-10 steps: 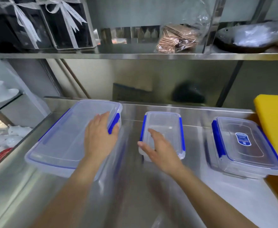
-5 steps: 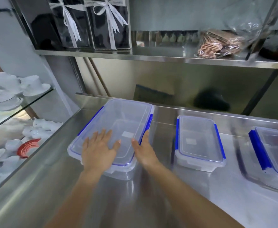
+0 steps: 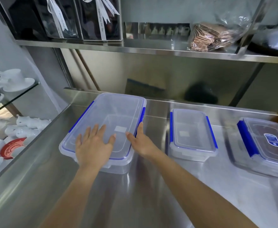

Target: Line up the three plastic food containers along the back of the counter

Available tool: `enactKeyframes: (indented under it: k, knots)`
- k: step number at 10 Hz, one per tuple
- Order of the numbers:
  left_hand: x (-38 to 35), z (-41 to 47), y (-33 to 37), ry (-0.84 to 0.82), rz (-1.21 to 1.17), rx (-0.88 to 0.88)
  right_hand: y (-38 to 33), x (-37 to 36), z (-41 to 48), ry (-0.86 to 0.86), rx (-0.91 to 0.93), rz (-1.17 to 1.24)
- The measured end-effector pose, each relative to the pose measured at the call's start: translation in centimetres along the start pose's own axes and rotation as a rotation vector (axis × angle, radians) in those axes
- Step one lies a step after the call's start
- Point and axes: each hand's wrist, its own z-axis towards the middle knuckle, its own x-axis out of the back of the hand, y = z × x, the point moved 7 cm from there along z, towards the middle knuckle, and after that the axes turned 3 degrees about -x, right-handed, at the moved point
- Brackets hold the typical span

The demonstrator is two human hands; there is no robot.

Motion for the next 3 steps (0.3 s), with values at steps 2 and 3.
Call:
enactKeyframes:
  k: [2,3]
  knots:
    - [0.5,-0.3,0.4,-0.114,0.013,-0.063,-0.6,2.3,-2.1,-0.031,-0.020,-0.101]
    - [2.7,-0.7,2.5,-0.078,-0.084,-0.122,-2.0,5.6,-5.4,0.046,0.017,-0.178]
